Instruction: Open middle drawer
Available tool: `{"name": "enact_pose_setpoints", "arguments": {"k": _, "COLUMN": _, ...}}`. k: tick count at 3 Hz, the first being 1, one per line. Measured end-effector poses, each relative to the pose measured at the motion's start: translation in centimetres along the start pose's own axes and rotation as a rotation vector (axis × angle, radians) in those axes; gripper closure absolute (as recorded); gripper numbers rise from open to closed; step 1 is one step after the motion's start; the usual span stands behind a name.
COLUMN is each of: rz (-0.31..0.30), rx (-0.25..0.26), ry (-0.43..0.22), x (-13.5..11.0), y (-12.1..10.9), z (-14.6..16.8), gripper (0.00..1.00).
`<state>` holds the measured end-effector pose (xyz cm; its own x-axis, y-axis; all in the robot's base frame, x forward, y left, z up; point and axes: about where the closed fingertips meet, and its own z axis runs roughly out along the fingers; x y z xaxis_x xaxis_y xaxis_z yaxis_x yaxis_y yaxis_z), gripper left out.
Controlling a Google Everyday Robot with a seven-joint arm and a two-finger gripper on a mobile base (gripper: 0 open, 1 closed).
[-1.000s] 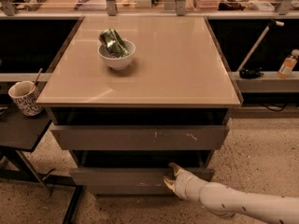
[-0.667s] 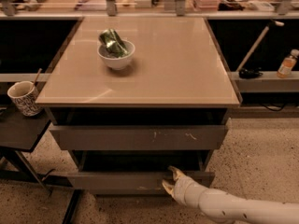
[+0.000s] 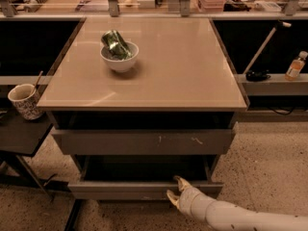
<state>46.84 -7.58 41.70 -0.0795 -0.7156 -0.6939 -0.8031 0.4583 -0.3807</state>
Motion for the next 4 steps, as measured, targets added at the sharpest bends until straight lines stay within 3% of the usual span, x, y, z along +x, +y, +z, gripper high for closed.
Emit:
{"name": "enact_pose_setpoints", "arguments": {"k": 3, "rz": 0.015, "rx": -0.002, "ry": -0.005, "x": -0.5, "y": 1.2, "z": -1.3, "gripper": 1.00}}
{"name": "enact_pose_setpoints", "arguments": {"k": 4, "rz": 0.002, "rx": 0.001, "ry": -0.032, "x": -0.9, "y": 3.1, "z": -1.5, "gripper": 1.00}}
